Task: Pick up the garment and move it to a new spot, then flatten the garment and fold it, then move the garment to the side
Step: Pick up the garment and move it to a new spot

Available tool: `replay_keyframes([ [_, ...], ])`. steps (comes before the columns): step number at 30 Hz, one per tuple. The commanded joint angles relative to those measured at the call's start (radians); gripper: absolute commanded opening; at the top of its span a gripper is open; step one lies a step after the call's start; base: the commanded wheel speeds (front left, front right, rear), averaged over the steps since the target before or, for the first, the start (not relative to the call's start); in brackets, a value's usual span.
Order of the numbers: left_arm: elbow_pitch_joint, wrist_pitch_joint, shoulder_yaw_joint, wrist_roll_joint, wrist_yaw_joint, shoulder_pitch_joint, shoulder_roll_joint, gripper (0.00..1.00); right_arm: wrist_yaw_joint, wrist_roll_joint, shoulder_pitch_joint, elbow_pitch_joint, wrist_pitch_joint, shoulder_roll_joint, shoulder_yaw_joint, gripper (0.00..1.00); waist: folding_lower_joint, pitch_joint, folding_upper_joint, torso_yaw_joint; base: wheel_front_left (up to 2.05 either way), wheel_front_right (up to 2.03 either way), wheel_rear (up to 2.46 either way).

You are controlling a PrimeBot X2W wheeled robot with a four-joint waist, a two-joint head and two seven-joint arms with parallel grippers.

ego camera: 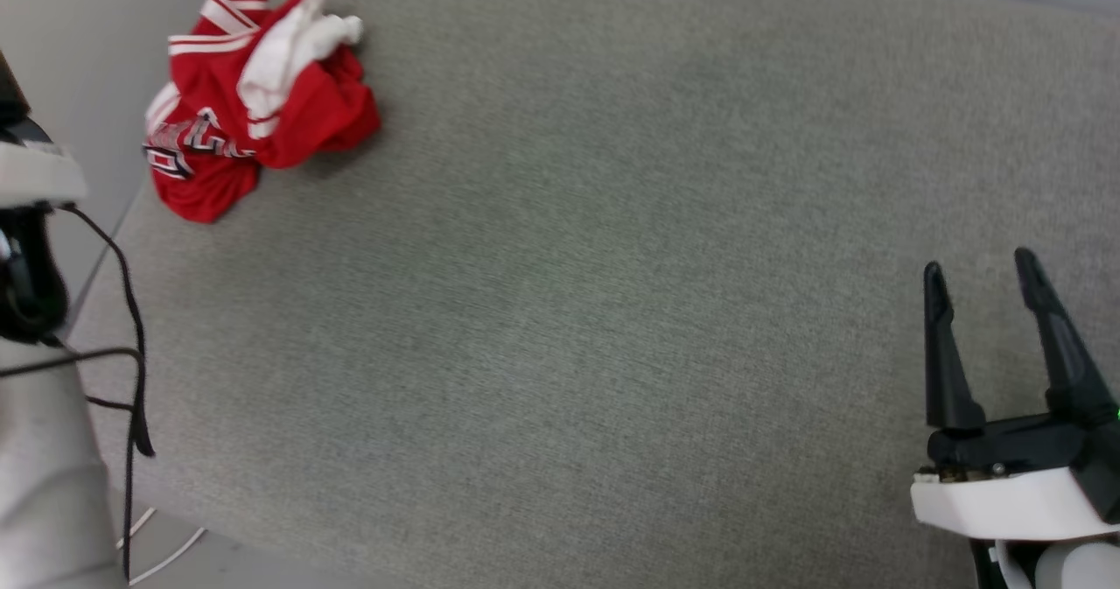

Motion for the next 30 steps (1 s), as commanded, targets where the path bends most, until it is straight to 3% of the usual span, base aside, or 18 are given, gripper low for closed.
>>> replay_keyframes([
  [1,0.027,-0.003,-0.009,-0.003,-0.006,-0.035,0.028,1.0,0.0,-0.009,-0.021,-0.014,-0.002,-0.007,-0.004,1.0,-0.0001,0.067,-0.0001,-0.042,0.0,0.0,0.0],
  [4,0.099,0.021,-0.021,-0.041,-0.011,-0.114,0.088,1.0,0.0,-0.015,-0.041,-0.037,-0.002,-0.019,-0.008,1.0,-0.0001,0.11,-0.0001,-0.063,0.0,0.0,0.0],
  [9,0.199,0.156,-0.12,-0.107,-0.012,-0.222,0.209,1.0,0.0,-0.021,-0.065,-0.072,-0.002,-0.035,-0.016,1.0,-0.0001,0.166,-0.0001,-0.098,0.0,0.0,0.0],
  [17,0.297,0.59,-0.353,-0.349,-0.012,-0.301,0.369,1.0,0.0,-0.029,-0.095,-0.121,-0.002,-0.058,-0.014,1.0,-0.0001,0.232,-0.0001,-0.135,0.0,0.0,0.0],
  [24,0.349,0.832,-0.496,-0.526,-0.012,-0.304,0.445,1.0,0.0,-0.04,-0.115,-0.151,-0.002,-0.07,-0.014,1.0,-0.0001,0.298,-0.0001,-0.157,0.0,0.0,0.0],
  [30,0.434,0.991,-0.564,-0.629,-0.012,-0.302,0.454,1.0,0.0,-0.043,-0.123,-0.158,-0.002,-0.076,-0.022,1.0,-0.0001,0.336,-0.0001,-0.172,0.0,0.0,0.0],
])
